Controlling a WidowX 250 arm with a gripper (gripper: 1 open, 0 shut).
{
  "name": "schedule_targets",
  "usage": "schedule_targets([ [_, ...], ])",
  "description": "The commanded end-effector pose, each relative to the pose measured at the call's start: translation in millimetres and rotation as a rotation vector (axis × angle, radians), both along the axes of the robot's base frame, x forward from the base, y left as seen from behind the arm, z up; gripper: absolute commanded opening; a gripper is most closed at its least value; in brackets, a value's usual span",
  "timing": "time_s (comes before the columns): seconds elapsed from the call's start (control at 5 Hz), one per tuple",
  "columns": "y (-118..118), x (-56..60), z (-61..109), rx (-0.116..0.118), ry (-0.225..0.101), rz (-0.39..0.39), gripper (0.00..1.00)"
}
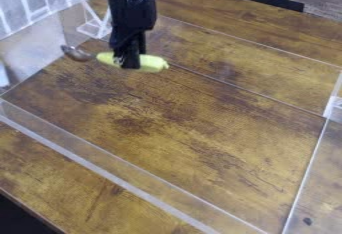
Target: Move the green spoon to the right
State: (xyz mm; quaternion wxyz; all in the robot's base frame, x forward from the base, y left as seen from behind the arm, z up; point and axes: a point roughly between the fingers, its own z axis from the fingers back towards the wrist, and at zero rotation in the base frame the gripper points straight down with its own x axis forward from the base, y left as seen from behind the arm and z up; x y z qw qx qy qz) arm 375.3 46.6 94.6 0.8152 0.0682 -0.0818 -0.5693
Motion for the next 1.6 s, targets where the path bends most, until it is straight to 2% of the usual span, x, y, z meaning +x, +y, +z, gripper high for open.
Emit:
schedule_targets([
  [0.0,-10,16.2,29.1,-0.024,-0.098,-0.036,0.00],
  [0.4,-6,13.7,-4.2,-0.086,-0.103,-0.038,0.00],
  [0.6,7,20.2,-18.2,-0.109,-0.108,-0.063,0.00],
  [0.8,23,28.1,-24.9,-0.115,-0.114,-0.090,0.00],
  [1.2,3,30.9,-27.9,-0.109,-0.125,-0.054,0.00],
  [1.4,-9,21.5,-25.7,-0.117,-0.121,-0.109,0.00],
])
